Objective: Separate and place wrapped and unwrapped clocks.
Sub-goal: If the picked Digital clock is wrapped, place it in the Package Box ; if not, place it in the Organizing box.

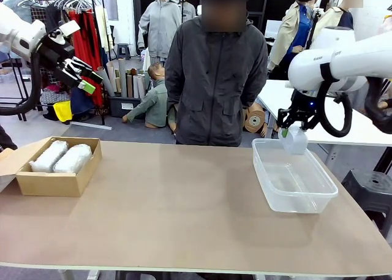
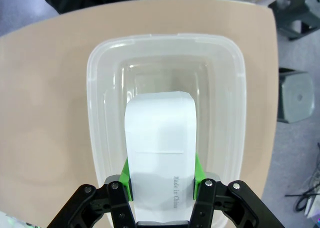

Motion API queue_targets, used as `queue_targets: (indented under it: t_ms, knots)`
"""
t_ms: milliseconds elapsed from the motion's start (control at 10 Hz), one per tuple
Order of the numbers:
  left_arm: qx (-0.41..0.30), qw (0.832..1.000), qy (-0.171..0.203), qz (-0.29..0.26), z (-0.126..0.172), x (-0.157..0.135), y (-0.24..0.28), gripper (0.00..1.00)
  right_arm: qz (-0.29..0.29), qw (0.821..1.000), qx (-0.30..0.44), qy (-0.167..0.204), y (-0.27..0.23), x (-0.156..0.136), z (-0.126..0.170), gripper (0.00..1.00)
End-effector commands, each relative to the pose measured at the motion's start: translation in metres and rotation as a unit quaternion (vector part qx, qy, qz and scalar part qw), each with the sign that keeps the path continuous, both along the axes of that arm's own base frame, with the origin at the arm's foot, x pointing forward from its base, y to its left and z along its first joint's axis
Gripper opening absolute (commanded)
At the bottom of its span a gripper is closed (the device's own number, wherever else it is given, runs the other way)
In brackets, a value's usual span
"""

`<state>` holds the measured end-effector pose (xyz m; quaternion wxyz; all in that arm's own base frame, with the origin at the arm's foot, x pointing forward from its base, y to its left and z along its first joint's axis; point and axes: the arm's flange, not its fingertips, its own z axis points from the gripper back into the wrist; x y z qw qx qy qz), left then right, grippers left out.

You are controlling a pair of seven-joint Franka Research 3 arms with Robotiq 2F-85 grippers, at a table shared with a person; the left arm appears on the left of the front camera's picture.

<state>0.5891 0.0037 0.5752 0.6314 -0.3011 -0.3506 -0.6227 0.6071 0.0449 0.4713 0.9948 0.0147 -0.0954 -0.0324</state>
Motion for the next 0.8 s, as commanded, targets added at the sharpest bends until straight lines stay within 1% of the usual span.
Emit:
queue_targets:
  t_ms: [0, 200, 400, 700]
  knots:
    - [0.004, 1.000, -0.002, 0.002, 0.000, -0.002, 0.000, 1.00, 0.007, 1.000, 0.005, -0.013, -0.005, 0.019, -0.006, 0.00]
    - [0.004, 1.000, -0.002, 0.002, 0.000, -0.002, 0.000, 1.00, 0.012, 1.000, 0.006, -0.006, -0.002, 0.031, -0.032, 0.00]
    - [0.004, 1.000, -0.002, 0.002, 0.000, -0.002, 0.000, 1.00, 0.008, 1.000, 0.005, 0.001, -0.003, 0.036, -0.054, 0.00]
    - [0.004, 1.000, -0.002, 0.002, 0.000, -0.002, 0.000, 1.00, 0.012, 1.000, 0.001, 0.027, -0.001, 0.033, -0.082, 0.00]
